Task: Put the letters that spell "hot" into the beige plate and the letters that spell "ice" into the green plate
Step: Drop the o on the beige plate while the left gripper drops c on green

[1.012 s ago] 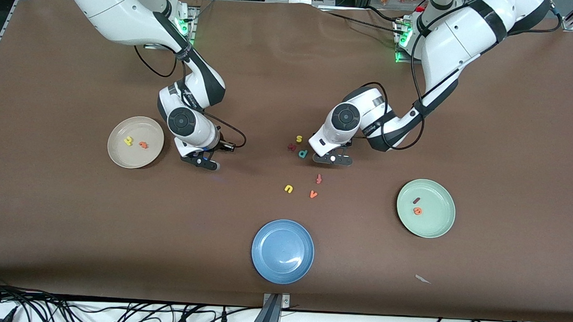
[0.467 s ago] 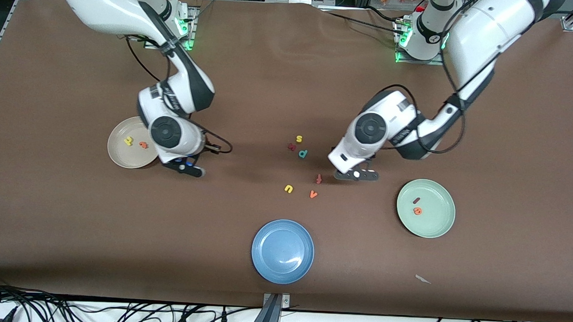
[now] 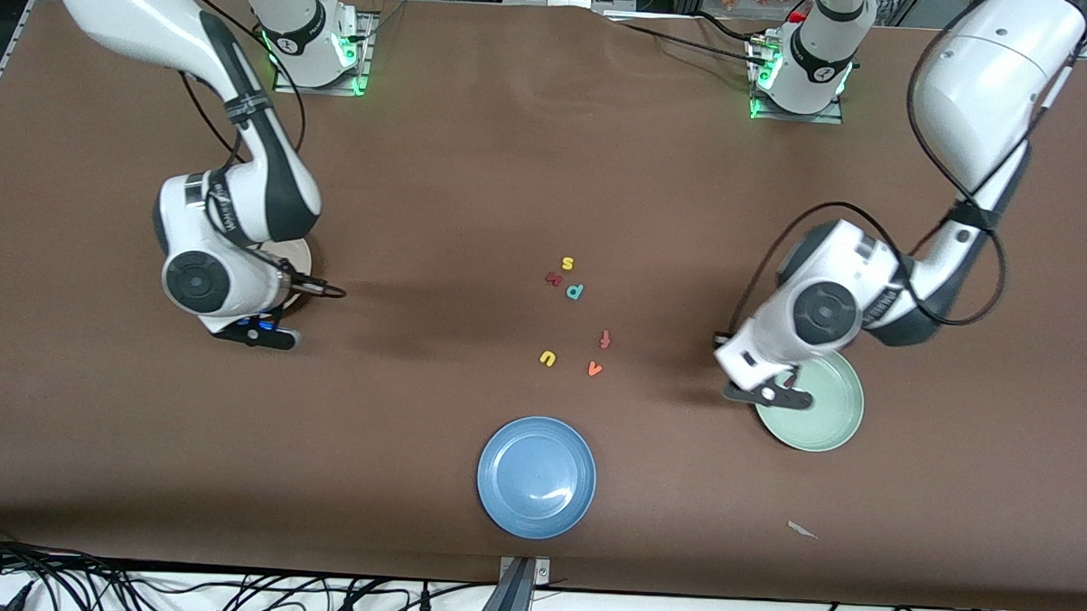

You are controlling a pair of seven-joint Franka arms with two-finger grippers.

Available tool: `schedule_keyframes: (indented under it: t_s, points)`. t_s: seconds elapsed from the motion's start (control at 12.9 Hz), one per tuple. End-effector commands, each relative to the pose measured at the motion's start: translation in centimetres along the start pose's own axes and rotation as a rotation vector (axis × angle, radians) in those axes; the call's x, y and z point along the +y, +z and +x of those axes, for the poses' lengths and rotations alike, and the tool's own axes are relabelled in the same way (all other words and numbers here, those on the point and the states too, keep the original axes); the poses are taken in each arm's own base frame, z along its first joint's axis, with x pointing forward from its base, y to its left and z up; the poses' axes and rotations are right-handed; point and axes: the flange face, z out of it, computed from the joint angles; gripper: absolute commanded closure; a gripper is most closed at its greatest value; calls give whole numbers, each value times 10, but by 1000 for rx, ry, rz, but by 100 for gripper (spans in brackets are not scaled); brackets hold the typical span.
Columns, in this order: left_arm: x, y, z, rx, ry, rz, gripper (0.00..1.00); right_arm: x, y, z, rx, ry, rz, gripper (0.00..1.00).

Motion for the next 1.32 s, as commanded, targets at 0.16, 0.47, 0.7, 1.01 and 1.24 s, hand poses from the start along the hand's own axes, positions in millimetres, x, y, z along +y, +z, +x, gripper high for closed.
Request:
schedule_keyframes:
  t_s: [0.16,0.47,0.7,1.01,1.24]
  points:
    - [-101,21,24,-18,120,11,100,22,51,-8,-47,-79,8,82]
    - [-120,45,32,-3,115,-27,51,28,54,-5,-23,-102,19,23]
    - [-114,30,33,11,93,-65,0,37,-6,-13,66,-72,40,2]
    - [-87,-41,23,47,129,-39,0,70,-123,-37,211,-18,70,1]
    - [-67,-115,5,50,157,-5,0,88,-201,-49,230,10,70,1]
